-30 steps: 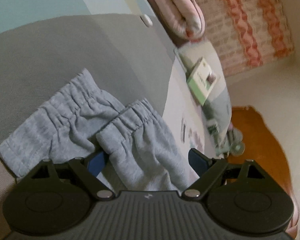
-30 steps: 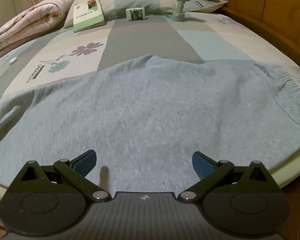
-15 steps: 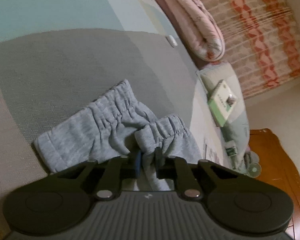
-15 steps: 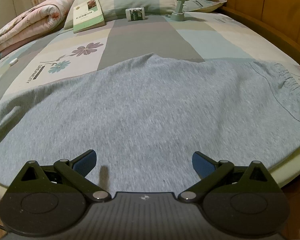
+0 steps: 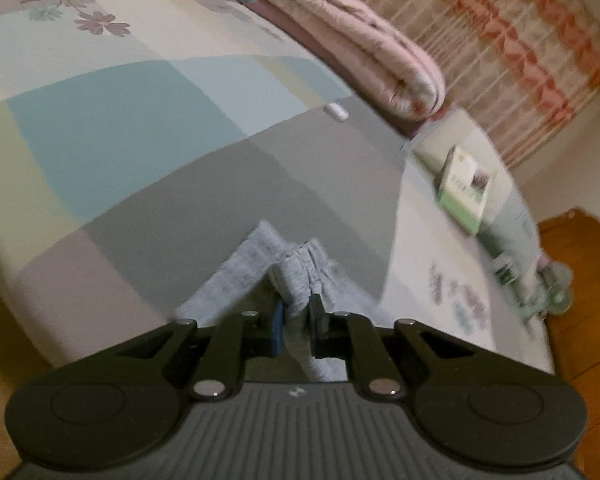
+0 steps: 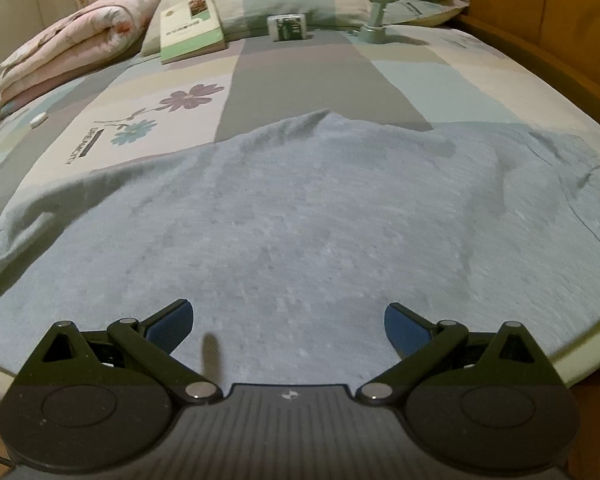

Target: Fold clothes

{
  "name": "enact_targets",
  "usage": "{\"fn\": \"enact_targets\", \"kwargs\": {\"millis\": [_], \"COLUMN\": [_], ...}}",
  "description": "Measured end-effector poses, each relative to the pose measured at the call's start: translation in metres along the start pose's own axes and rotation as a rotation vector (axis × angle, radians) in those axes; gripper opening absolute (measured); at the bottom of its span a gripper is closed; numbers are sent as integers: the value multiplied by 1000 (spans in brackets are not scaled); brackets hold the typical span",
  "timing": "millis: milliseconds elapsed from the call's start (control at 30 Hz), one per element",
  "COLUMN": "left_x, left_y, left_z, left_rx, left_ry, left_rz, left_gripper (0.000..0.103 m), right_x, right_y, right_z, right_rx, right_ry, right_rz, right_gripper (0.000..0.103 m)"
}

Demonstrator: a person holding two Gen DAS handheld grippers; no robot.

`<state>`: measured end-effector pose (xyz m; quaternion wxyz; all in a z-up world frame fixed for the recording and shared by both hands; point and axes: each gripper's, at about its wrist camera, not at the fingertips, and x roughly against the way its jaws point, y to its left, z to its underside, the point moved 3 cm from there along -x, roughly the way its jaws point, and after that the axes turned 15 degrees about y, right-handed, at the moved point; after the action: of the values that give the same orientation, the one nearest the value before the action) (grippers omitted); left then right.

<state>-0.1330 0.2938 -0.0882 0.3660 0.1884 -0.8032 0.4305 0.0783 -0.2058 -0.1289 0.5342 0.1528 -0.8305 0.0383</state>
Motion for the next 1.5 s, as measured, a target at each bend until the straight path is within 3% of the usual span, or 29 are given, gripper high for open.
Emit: {"fn": "enact_targets", "kwargs": {"millis": [167,267,400,500,633,933,967,1067,1100,1200,1233,1267,1500], "left_x": [-11,-3,16,18,-13,-64,-66,-70,-73,-80,-80,-77,-40], "left_y": [9,6,-13,-30,-47,-57,-56,-56,-57,-64,-65,-65,-71], "left_z": [2,-3,-14,-25,-33,-29,-28,-23,-21,-15,-16,-18,-31], "left_rx": [-30,-69,-209,-311,-431,-601,-611,-668,-698,-760,-758,-736,-643], "left_ry": [135,150,57,-2,1,29,30,42,46,37,35,32,-74], "left_rz": [-137,-147,-255,-247,-240,-328,-320,-307,-313,-366,-374,-371,-298], "left_gripper": [12,20,23,24,24,27,29,52,53,51,47,33,30], "right_x": [2,4,6,6,8,2,0,-2,-2,0,1,1,5], "right_y": [3,0,0,2,2,0,0,2,3,6,8,8,10], "right_z": [-1,-3,-4,-3,-2,-1,-1,-2,-2,-4,-4,-5,-6], "right_rx": [12,-3,-3,10,12,0,1,13,18,34,39,43,55], "right_ry": [-5,-7,-12,-9,-12,11,15,22,22,20,18,16,9], "right_rz": [9,14,19,26,27,39,40,41,43,46,50,53,63], "right_gripper": [103,103,103,103,103,103,103,103,103,103,103,103,103]}}
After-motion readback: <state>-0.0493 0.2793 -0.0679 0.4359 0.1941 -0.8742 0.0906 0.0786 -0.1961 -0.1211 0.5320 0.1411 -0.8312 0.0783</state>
